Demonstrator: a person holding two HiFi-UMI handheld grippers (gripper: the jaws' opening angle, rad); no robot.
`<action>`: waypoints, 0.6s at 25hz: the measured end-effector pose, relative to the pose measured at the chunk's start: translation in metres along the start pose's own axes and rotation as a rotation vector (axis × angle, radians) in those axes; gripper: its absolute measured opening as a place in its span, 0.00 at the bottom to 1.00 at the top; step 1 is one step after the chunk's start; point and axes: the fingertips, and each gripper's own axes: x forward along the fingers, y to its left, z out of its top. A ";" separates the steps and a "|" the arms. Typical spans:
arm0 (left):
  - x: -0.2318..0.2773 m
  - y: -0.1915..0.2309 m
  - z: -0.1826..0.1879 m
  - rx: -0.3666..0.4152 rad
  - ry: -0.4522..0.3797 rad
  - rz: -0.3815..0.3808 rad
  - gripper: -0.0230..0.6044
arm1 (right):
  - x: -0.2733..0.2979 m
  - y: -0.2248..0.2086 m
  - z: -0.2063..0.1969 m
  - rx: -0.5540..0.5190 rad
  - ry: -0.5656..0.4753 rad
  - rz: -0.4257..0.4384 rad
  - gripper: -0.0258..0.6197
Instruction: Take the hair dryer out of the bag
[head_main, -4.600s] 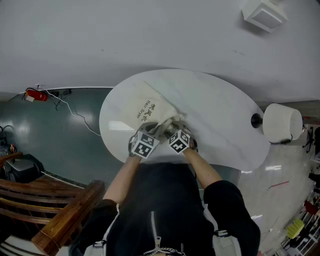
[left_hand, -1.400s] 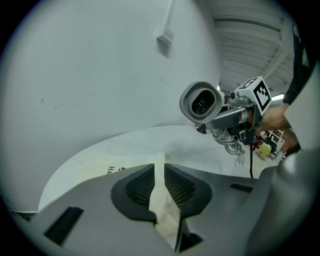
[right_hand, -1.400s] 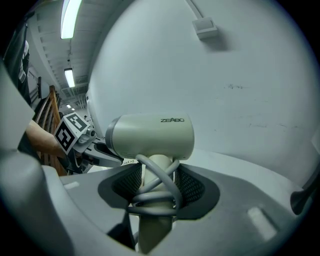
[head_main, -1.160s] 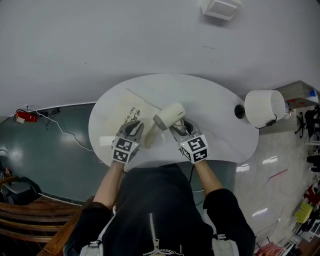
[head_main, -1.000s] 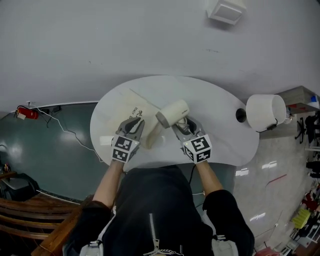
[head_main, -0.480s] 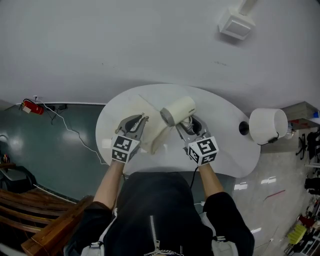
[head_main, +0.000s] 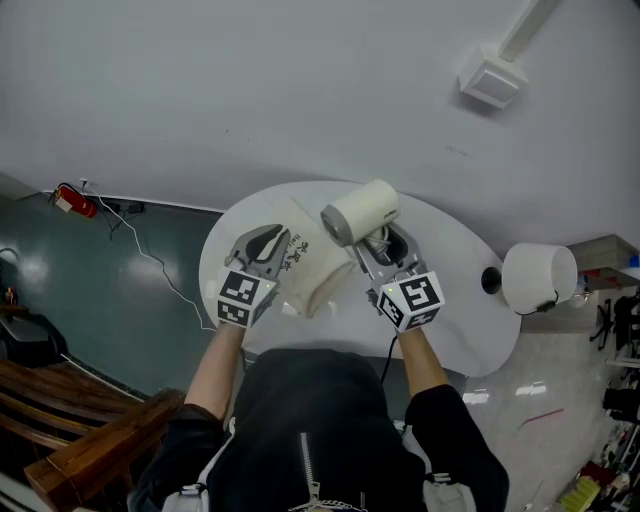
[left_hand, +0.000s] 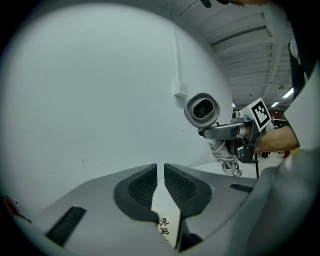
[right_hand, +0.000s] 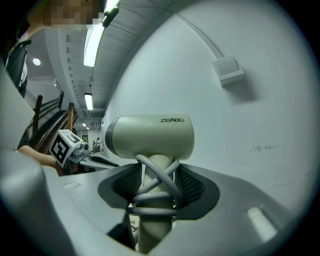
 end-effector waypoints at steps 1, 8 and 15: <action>-0.001 0.001 0.002 0.001 -0.004 0.005 0.11 | 0.002 0.001 0.004 0.000 -0.009 0.006 0.35; -0.005 0.007 0.009 -0.001 -0.022 0.015 0.11 | 0.010 0.006 0.017 -0.026 -0.026 0.022 0.35; -0.001 0.004 0.007 0.002 -0.017 0.007 0.11 | 0.009 0.004 0.017 -0.018 -0.028 0.016 0.35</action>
